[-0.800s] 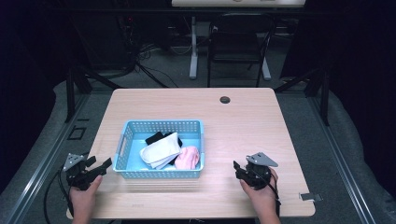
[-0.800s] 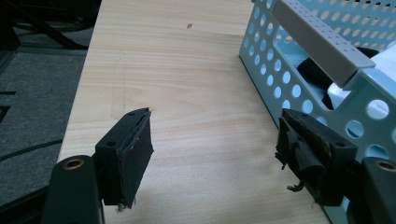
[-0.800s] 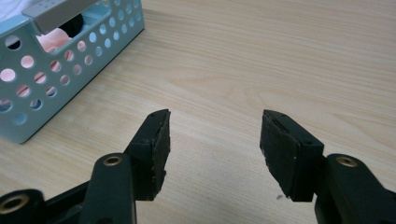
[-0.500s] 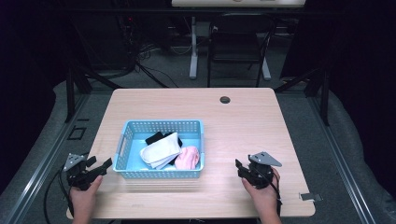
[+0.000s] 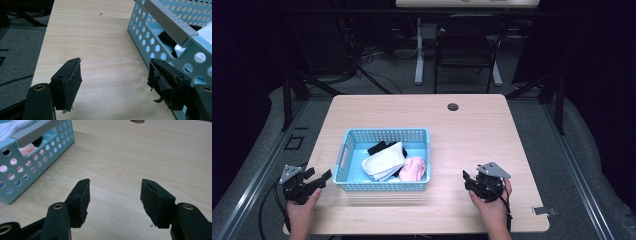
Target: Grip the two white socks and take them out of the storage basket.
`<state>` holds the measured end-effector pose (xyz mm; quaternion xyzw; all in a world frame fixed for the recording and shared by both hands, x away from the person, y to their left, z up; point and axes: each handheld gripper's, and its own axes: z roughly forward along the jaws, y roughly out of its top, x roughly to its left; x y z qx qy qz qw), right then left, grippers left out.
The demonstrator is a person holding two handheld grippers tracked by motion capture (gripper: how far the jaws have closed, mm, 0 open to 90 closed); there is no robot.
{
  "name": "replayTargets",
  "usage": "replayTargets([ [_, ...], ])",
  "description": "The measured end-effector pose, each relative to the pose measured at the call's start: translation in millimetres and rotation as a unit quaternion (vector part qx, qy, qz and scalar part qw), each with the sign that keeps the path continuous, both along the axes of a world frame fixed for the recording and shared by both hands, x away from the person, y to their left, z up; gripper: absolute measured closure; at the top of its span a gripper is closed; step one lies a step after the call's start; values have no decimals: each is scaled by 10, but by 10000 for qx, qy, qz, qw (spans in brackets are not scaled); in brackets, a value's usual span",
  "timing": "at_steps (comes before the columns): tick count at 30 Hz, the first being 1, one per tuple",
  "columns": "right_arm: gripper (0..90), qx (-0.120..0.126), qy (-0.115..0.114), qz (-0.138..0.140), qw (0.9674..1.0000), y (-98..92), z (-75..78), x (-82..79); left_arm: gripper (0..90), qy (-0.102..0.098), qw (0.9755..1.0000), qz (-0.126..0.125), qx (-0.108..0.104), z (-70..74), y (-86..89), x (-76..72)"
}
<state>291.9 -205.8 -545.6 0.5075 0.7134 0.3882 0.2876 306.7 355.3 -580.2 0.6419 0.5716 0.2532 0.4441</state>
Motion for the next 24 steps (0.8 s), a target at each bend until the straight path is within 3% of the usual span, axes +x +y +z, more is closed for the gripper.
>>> replayTargets([
  [7,396,148,137,258,9995,61,81,34,266,5,10000,63,-28,4,35,-16],
  [18,455,362,132,327,9987,215,266,113,266,10,9999,92,-62,1,55,-21],
  [24,473,400,266,461,9978,305,382,190,266,11,9999,89,-68,0,53,-21],
])
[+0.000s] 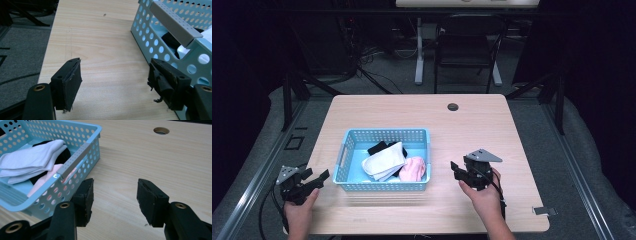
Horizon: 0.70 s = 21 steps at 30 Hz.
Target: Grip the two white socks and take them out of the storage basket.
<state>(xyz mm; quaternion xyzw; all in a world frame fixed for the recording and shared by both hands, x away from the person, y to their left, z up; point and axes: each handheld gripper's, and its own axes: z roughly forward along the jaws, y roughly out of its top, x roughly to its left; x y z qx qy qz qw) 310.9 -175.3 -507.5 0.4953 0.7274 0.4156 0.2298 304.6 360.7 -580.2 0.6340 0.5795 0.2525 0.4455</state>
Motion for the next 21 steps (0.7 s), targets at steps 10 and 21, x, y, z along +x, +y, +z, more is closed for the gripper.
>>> replayTargets([
  [10,508,-62,33,165,9998,115,148,69,266,1,10000,-2,-2,0,1,2],
  [21,538,-74,-22,598,9982,515,289,205,266,-5,10000,-6,6,-1,-7,5],
])
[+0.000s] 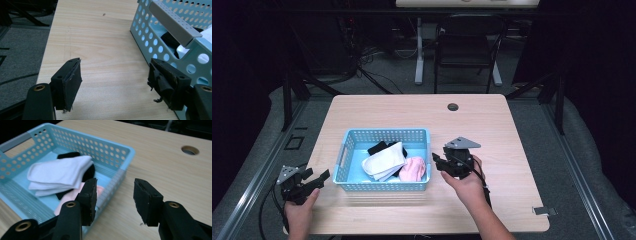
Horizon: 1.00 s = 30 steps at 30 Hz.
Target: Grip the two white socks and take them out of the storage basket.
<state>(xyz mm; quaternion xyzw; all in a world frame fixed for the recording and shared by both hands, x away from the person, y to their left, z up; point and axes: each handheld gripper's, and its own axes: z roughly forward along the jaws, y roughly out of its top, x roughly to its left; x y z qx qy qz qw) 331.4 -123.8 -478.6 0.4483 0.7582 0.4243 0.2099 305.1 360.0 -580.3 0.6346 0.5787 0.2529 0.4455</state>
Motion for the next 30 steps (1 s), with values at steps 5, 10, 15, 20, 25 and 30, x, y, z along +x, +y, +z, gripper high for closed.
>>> replayTargets([
  [5,538,-9,-99,206,9997,212,47,48,266,-2,10000,-5,-8,1,2,1],
  [10,529,-178,-153,367,9991,463,66,124,266,-4,10000,-4,-20,4,6,-1],
  [15,534,-308,-51,513,9982,643,61,227,266,-10,10000,-4,-26,5,10,0],
  [20,558,-290,97,550,9980,742,65,296,266,-13,10000,-2,-27,5,10,1],
  [25,588,-214,205,567,9980,823,76,355,266,-13,10000,3,-34,4,11,2],
  [30,622,-357,358,673,9964,937,77,439,266,-6,10000,-7,-25,2,10,4],
])
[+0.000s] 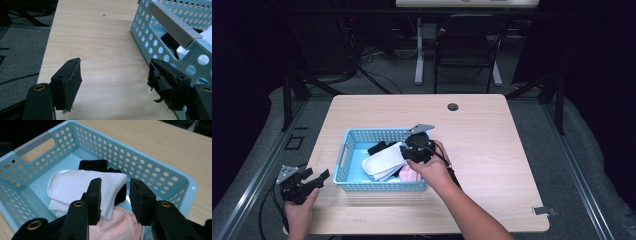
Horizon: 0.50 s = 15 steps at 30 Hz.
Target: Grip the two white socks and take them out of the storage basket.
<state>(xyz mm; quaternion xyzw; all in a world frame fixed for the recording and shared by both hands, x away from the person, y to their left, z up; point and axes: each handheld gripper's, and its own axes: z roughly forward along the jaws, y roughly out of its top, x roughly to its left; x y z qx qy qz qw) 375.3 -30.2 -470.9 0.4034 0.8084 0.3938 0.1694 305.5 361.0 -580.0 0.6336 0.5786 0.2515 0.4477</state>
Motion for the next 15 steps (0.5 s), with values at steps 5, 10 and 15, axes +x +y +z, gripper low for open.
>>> replayTargets([
  [5,651,-40,344,-63,9994,95,-16,128,266,-3,10000,5,-14,-1,2,2],
  [10,683,97,765,-236,9967,133,-76,267,266,-8,10000,0,-13,0,2,3],
  [15,693,79,1066,-384,9935,165,-180,375,266,-9,10000,2,-24,1,5,3],
])
